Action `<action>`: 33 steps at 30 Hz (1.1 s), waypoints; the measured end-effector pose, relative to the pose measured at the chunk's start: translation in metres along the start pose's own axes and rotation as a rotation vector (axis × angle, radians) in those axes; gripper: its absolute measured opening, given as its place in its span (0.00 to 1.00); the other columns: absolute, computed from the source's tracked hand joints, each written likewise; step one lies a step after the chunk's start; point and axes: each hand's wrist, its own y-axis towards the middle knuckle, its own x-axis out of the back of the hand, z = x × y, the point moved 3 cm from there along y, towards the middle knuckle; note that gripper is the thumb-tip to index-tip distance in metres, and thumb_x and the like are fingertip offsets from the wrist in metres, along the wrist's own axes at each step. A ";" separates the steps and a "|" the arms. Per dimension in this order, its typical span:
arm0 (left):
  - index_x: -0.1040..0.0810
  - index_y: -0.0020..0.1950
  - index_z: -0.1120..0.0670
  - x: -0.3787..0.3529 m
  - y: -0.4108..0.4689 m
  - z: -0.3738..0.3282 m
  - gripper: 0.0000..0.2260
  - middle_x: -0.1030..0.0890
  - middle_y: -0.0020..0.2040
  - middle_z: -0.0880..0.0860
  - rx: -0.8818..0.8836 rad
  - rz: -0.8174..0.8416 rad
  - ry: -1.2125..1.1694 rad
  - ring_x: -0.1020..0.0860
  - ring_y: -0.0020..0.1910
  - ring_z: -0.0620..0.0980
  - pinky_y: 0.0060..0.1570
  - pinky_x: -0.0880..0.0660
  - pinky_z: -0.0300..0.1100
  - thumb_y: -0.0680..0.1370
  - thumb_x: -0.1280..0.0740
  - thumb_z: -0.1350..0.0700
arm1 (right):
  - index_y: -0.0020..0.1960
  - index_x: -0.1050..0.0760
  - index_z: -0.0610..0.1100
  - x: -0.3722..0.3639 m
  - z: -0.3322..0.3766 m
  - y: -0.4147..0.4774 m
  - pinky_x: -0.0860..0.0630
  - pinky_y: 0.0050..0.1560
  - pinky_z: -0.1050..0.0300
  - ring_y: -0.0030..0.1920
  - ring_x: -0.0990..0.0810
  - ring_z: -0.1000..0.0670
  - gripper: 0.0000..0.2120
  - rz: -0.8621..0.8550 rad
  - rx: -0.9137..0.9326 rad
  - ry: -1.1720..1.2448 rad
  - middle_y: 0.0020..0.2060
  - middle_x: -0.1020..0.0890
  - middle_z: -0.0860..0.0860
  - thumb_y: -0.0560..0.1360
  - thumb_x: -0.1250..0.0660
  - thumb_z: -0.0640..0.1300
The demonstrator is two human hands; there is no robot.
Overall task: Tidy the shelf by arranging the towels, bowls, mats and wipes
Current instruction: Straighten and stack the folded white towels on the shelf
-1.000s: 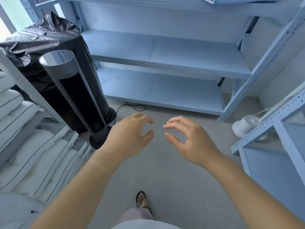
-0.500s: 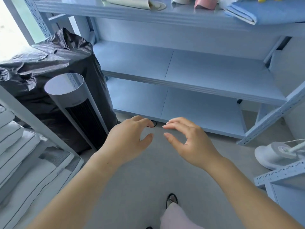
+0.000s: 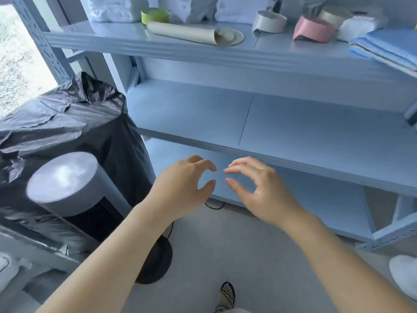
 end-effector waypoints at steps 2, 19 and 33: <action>0.29 0.63 0.41 0.007 0.037 0.002 0.14 0.28 0.60 0.39 -0.005 -0.016 0.013 0.30 0.37 0.40 0.37 0.33 0.34 0.77 0.40 0.45 | 0.55 0.22 0.52 0.010 -0.013 0.036 0.35 0.48 0.68 0.55 0.27 0.60 0.11 -0.010 0.033 -0.024 0.54 0.24 0.61 0.76 0.36 0.53; 0.25 0.58 0.43 0.028 0.193 0.052 0.11 0.25 0.56 0.40 0.042 -0.159 -0.026 0.32 0.36 0.42 0.34 0.37 0.31 0.76 0.38 0.47 | 0.57 0.24 0.52 0.020 -0.061 0.208 0.31 0.56 0.63 0.56 0.26 0.57 0.14 0.002 0.147 -0.011 0.53 0.24 0.59 0.75 0.39 0.55; 0.24 0.59 0.45 0.101 0.326 0.167 0.13 0.26 0.60 0.43 0.022 -0.344 -0.038 0.28 0.57 0.47 0.48 0.30 0.42 0.76 0.37 0.47 | 0.61 0.26 0.52 -0.001 -0.019 0.409 0.28 0.57 0.58 0.58 0.27 0.56 0.14 -0.028 0.315 -0.068 0.56 0.24 0.58 0.76 0.38 0.53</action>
